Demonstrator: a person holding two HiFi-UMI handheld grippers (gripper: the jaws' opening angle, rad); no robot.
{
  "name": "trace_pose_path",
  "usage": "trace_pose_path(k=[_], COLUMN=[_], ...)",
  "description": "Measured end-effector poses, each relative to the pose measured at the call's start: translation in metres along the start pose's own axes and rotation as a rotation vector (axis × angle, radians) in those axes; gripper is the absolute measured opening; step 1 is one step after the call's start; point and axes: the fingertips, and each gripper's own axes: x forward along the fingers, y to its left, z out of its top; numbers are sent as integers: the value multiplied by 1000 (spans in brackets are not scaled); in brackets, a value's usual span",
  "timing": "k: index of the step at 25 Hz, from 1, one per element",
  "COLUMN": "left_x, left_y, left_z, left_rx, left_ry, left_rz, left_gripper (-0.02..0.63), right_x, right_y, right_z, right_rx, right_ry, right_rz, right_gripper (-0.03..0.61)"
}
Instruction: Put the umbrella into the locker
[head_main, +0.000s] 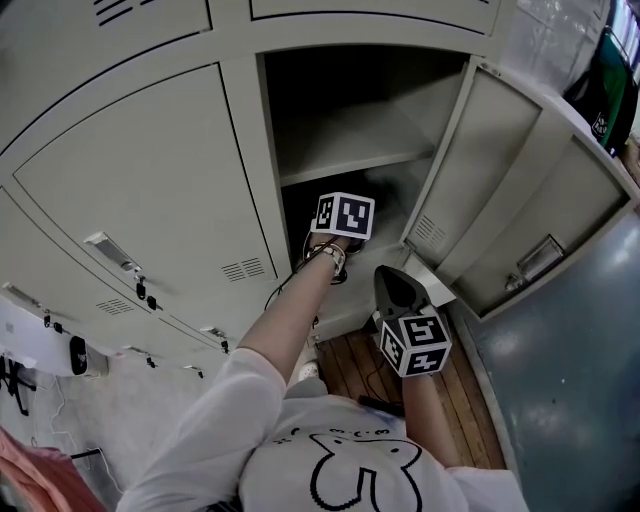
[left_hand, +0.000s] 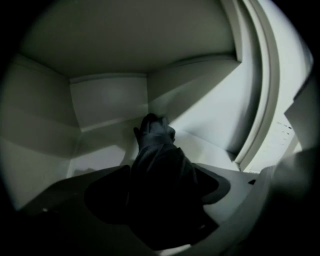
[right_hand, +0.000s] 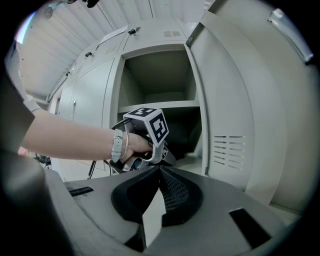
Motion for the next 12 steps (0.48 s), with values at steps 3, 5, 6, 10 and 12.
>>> trace_pose_path(k=[3, 5, 6, 10, 12], left_x=[-5, -10, -13, -31, -43], left_y=[-5, -8, -10, -17, -19], left_z=[1, 0, -1, -2, -4], left_rx=[25, 39, 47, 82, 95], left_ry=[-35, -52, -61, -100, -123], left_rz=[3, 5, 5, 5, 8], left_gripper=[408, 410, 413, 416, 416], right_x=[-2, -5, -7, -17, -23], right_y=[-1, 0, 0, 2, 4], right_z=[1, 3, 4, 3, 2], right_rx=[0, -6, -8, -10, -12], right_ry=[-3, -8, -10, -13, -15], right_rz=[-5, -5, -5, -5, -4], right_gripper=[15, 15, 15, 15, 15])
